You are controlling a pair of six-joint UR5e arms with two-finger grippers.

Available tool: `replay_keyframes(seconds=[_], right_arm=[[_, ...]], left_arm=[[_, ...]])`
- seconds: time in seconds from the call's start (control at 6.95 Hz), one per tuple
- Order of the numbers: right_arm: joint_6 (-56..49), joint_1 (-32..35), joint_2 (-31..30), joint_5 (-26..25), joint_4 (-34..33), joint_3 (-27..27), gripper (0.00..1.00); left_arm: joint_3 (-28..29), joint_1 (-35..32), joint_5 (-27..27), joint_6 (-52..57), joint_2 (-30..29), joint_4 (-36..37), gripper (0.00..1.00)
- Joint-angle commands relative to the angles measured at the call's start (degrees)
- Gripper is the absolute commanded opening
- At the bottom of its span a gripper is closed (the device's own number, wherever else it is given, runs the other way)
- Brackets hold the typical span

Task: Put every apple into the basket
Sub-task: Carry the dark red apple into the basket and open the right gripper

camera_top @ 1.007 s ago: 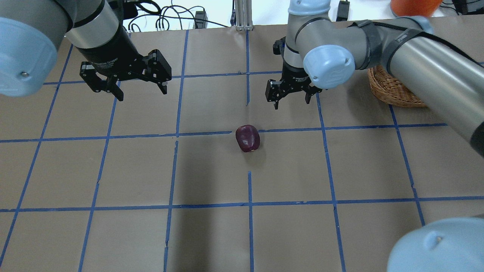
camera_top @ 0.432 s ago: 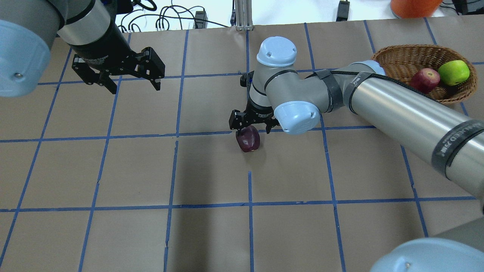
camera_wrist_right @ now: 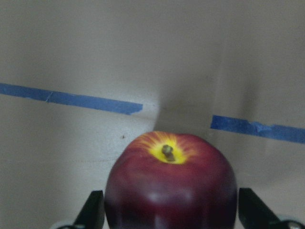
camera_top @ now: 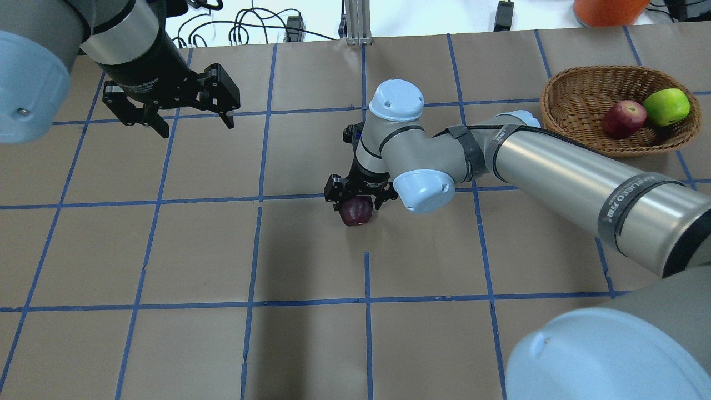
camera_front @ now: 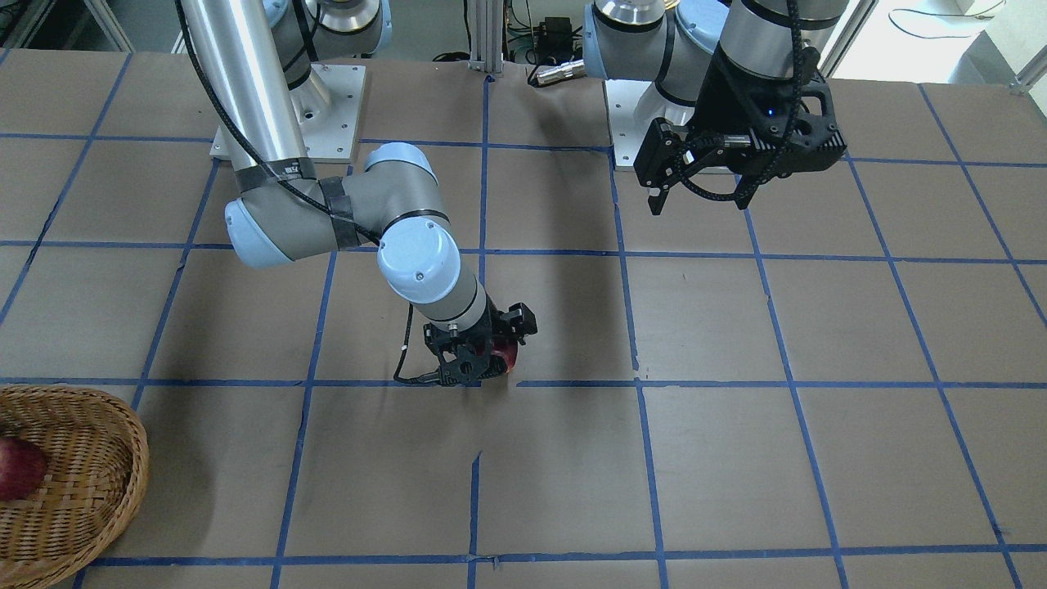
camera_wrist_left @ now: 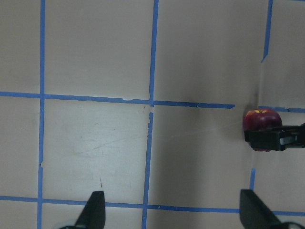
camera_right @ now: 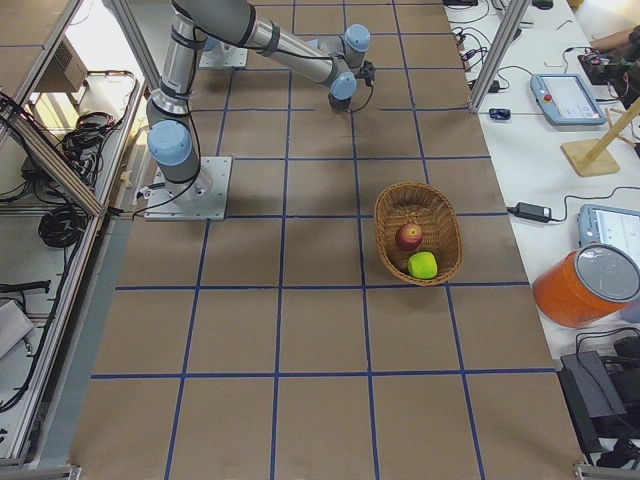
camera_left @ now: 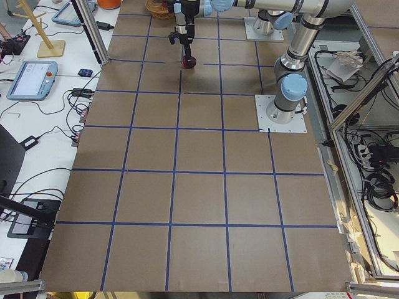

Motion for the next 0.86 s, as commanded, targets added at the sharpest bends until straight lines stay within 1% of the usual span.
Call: replay_keyframes(seconds=[0.0, 0.14, 0.29, 0.43, 0.58, 0.72], right_arm=[[0.1, 0.0, 0.7, -0.6, -9.9, 3.0, 0.16], [-0.2, -0.1, 0.6, -2.3, -9.8, 2.4, 0.00], [-0.7, -0.2, 0.1, -5.9, -9.8, 2.3, 0.00], [-0.4, -1.8, -2.6, -6.6, -8.7, 2.3, 0.00], [-0.6, -5.5, -6.3, -6.7, -4.5, 1.9, 0.00], [-1.6, -11.8, -9.2, -6.7, 2.0, -0.1, 0.00]], left_arm=[[0.0, 0.1, 0.0, -0.5, 0.1, 0.0, 1.00], [0.0, 0.1, 0.0, -0.5, 0.0, 0.0, 1.00], [0.0, 0.1, 0.0, -0.5, 0.1, 0.0, 1.00], [0.0, 0.1, 0.0, -0.5, 0.1, 0.0, 1.00], [0.0, 0.1, 0.0, -0.5, 0.1, 0.0, 1.00], [0.0, 0.1, 0.0, -0.5, 0.1, 0.0, 1.00]])
